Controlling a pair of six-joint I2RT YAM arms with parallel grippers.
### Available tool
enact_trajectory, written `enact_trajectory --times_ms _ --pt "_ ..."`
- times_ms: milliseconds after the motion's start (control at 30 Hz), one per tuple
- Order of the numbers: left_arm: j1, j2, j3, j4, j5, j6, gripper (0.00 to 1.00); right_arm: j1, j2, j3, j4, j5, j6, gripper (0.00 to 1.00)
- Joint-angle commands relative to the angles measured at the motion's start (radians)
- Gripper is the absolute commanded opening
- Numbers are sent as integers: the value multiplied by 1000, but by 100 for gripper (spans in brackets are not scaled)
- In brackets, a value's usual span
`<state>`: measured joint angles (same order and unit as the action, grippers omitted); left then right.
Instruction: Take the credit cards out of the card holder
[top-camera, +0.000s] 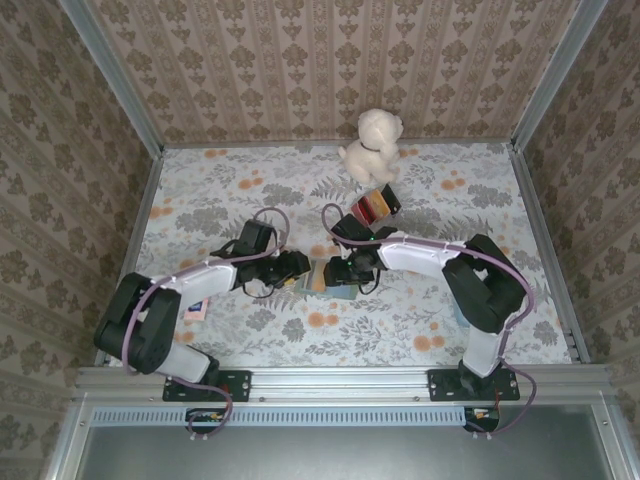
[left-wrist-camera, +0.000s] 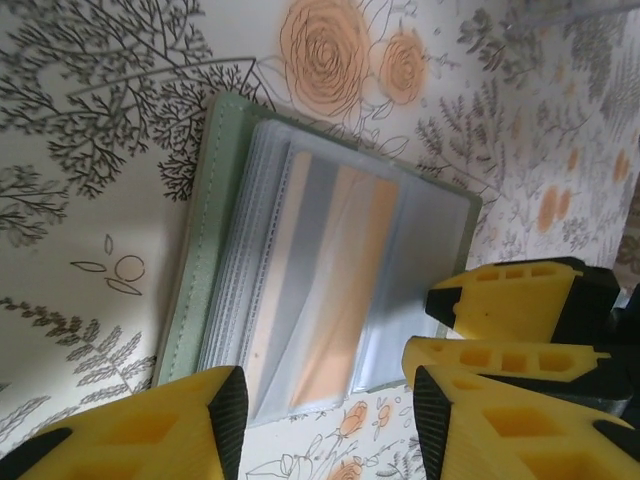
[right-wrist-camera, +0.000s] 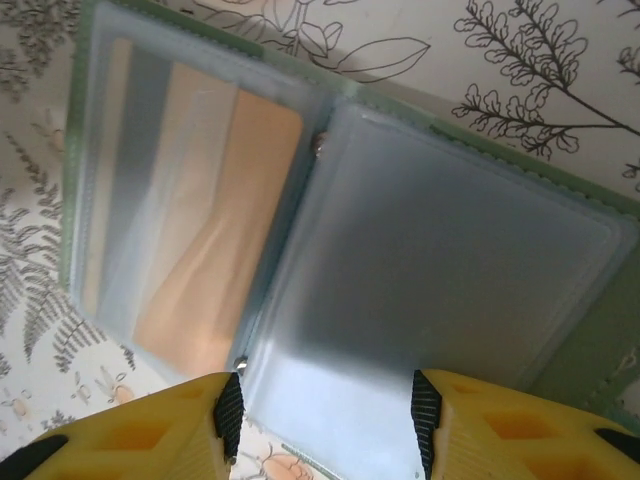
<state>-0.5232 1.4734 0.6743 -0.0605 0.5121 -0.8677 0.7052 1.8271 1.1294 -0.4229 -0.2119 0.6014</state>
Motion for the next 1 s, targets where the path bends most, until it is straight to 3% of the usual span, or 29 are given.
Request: enact_trajectory --times_ms 0,333,967 --pt "-17 46 59 -15 19 37 49 -7 47 58 -56 11 -40 51" --pt "-29 143 117 -96 -18 61 48 -31 94 91 -96 -1 -134 50" --pt "-70 168 152 -198 -102 89 53 -37 107 57 -73 -3 -125 47"
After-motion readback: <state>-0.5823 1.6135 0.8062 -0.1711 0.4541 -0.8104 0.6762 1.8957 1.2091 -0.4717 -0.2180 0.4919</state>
